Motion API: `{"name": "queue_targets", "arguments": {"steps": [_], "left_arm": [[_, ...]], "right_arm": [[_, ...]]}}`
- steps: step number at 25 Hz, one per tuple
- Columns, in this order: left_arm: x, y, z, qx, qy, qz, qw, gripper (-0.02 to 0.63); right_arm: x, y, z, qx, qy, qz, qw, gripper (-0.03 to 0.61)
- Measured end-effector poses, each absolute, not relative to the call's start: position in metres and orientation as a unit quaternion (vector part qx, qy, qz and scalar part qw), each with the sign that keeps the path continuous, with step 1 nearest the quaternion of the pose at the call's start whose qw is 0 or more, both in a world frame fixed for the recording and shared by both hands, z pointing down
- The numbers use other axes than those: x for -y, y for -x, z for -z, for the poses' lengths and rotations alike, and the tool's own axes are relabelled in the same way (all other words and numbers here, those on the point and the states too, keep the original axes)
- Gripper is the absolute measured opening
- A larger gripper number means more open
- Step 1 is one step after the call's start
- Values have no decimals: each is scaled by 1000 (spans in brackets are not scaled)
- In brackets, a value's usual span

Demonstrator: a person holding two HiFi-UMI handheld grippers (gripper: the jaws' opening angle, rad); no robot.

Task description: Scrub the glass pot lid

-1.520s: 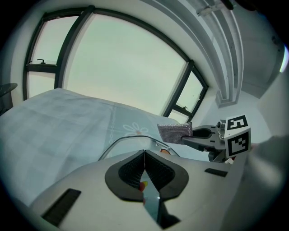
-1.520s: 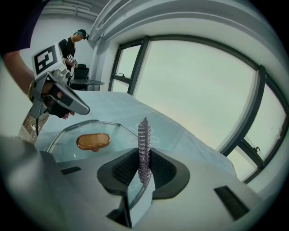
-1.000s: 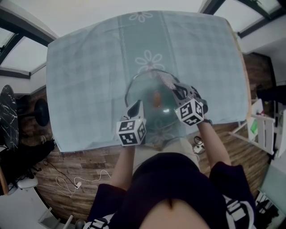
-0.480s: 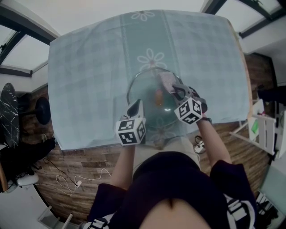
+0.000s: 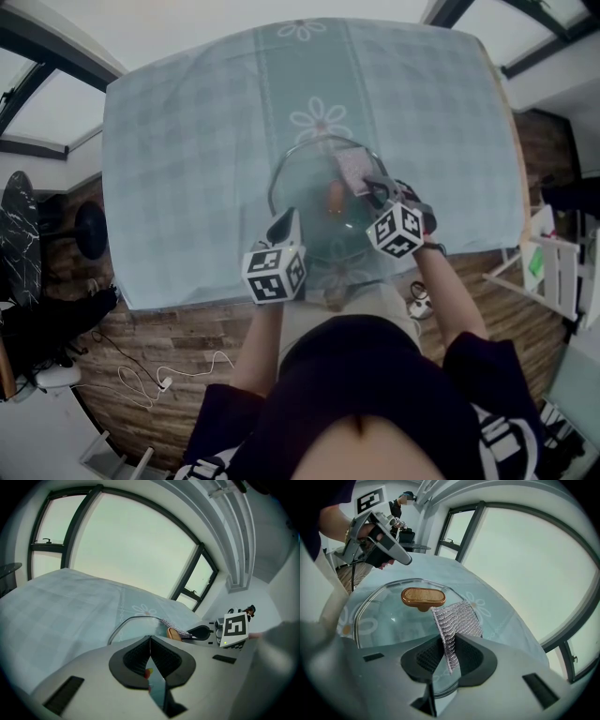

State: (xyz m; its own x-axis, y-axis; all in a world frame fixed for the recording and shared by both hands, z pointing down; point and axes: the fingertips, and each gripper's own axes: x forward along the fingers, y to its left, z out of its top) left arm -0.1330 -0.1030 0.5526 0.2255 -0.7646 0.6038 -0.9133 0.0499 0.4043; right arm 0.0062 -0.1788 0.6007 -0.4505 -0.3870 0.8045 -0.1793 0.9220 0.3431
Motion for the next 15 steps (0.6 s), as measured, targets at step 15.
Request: {"name": "queue_targets", "arguments": {"steps": [15], "left_arm": [[85,130,-547,601,-696,-100,380,2]], "right_arm": [[148,-19,-601,838,-189,100,502,77]]}}
